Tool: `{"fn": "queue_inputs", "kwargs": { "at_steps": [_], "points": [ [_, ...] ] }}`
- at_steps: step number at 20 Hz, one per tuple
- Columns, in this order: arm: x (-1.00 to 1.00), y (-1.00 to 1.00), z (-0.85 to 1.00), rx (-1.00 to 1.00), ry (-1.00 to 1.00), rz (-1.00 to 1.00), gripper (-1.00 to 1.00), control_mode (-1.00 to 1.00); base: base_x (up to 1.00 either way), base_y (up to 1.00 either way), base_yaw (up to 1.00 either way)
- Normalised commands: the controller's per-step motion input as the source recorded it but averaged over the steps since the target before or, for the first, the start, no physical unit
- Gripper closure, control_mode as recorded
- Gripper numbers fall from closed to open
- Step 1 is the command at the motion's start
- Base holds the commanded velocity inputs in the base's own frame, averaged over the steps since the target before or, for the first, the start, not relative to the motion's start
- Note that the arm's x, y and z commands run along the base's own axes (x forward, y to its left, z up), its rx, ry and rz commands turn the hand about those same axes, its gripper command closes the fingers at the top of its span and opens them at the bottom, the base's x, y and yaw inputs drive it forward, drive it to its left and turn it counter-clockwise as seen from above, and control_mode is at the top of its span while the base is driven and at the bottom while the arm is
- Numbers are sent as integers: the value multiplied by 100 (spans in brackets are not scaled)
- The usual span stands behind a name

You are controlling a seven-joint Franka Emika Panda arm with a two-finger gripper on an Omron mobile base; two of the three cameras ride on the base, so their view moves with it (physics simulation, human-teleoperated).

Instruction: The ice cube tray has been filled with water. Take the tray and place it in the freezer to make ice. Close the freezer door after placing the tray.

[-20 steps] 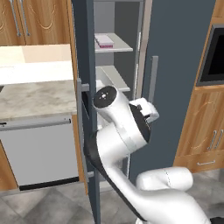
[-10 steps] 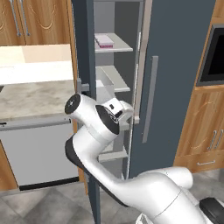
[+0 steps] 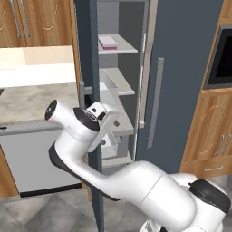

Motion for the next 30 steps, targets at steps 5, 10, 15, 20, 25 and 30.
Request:
{"fn": "queue_inputs", "kwargs": {
  "at_steps": [5, 10, 15, 20, 25, 30],
  "points": [
    [20, 41, -8, -9, 13, 0, -100, -100, 0, 0, 0],
    [14, 36, -24, -12, 2, 0, -100, -100, 0, 0, 0],
    [3, 28, -26, -14, 0, 0, -100, -100, 0, 0, 0],
    [0, 16, -19, -16, -1, 0, -100, -100, 0, 0, 0],
    [0, 1, -5, -17, -8, 0, -100, -100, 0, 0, 0],
    [-2, 0, -4, -14, -6, -1, -100, -100, 0, 0, 0]
  ]
}}
